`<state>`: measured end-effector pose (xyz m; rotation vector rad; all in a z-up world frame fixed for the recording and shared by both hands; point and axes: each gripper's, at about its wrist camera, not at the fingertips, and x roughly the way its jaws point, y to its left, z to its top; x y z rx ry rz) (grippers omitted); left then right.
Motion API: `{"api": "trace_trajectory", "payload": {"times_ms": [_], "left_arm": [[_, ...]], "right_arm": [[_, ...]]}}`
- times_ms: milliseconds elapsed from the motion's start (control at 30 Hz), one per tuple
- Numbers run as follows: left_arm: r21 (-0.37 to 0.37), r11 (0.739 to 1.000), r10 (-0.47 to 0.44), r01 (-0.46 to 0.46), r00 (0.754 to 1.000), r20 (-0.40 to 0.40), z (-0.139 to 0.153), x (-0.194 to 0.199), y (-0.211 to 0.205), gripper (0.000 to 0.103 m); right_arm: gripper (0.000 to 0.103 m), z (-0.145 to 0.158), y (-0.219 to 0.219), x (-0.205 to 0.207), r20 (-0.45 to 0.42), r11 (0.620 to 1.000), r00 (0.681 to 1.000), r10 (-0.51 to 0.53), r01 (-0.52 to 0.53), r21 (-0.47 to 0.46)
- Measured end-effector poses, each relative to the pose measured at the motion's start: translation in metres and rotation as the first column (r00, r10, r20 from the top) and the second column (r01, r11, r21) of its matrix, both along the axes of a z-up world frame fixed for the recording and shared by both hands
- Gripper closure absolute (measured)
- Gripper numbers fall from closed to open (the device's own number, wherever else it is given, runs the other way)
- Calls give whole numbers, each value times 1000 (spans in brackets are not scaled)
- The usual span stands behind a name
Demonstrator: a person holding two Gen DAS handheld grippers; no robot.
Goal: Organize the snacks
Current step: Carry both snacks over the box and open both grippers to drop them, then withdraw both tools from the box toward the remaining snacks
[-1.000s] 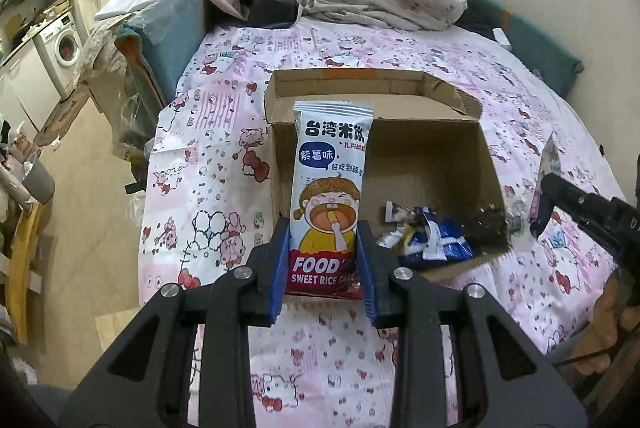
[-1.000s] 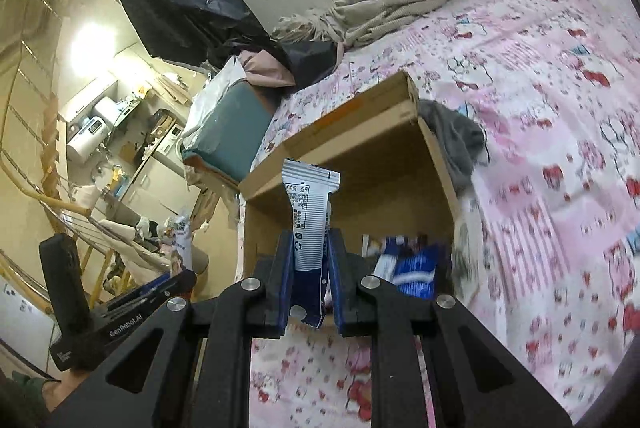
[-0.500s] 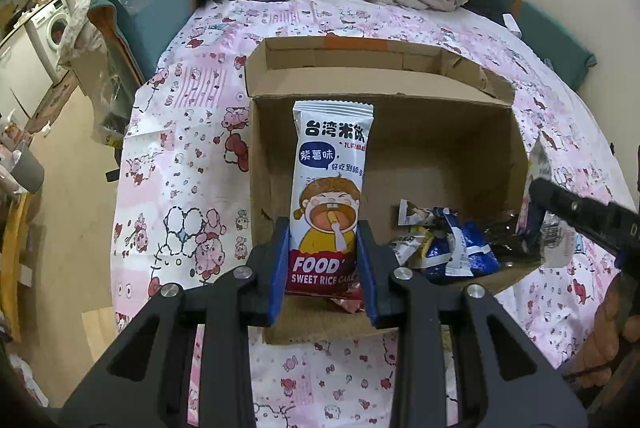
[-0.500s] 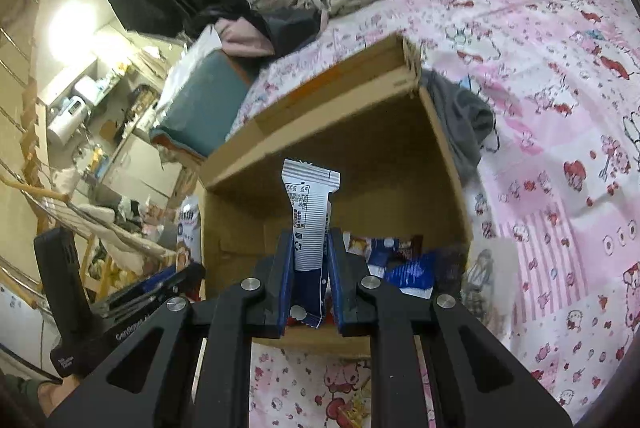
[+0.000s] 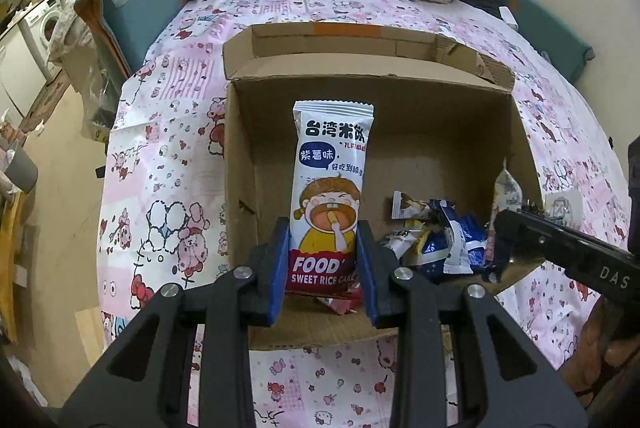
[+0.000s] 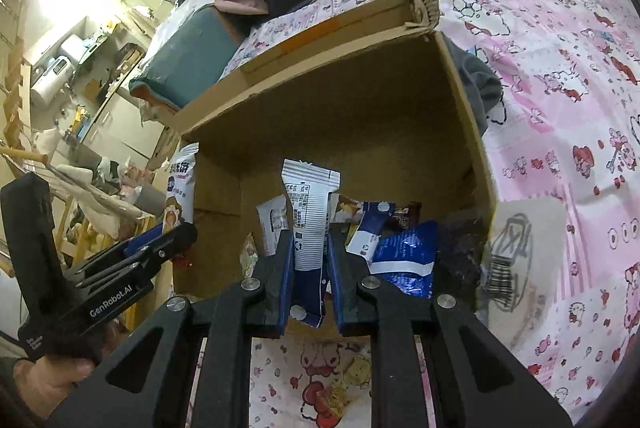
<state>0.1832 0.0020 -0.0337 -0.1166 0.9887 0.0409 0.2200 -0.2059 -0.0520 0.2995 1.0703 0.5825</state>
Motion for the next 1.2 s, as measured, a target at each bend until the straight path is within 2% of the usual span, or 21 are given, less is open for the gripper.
{"api": "trace_trajectory", "payload": {"times_ms": [300,367,400,433,467,500,533,567,767,1200], "left_arm": [[9,1000,-24,24,999,28,3,-3,-5,75],[-2,999,-36,36,999,32,5,-4,-7,74],[-13,999,-40,41,999,36,7,-5,-8,66],[-8,999,-36,37,998,47,10,-7,-9,51],[2,1000,-28,28,997,65,14,-9,-10,42],[5,1000,-25,24,996,80,16,-11,-10,28],[2,1000,-24,24,995,97,19,-13,-11,22],[-7,1000,-27,28,994,105,22,-14,-11,21],[-12,999,-29,31,994,104,23,-17,-9,21],[-46,997,-52,59,990,129,33,-41,-6,21]], "right_arm": [[81,3,-3,1,-2,999,1000,-11,11,44],[73,4,-5,1,-3,998,1000,-19,19,54],[60,5,-5,1,0,998,1000,-25,25,60],[42,8,-8,0,15,997,999,-35,34,75],[35,12,-10,-2,37,996,998,-45,42,82],[31,15,-10,-3,52,995,998,-48,44,85],[31,18,-10,-3,65,995,997,-47,41,88],[31,20,-12,-4,74,995,996,-52,45,87],[31,19,-18,-9,39,992,995,-89,85,96],[31,32,-37,-51,44,987,989,-140,136,80]]}}
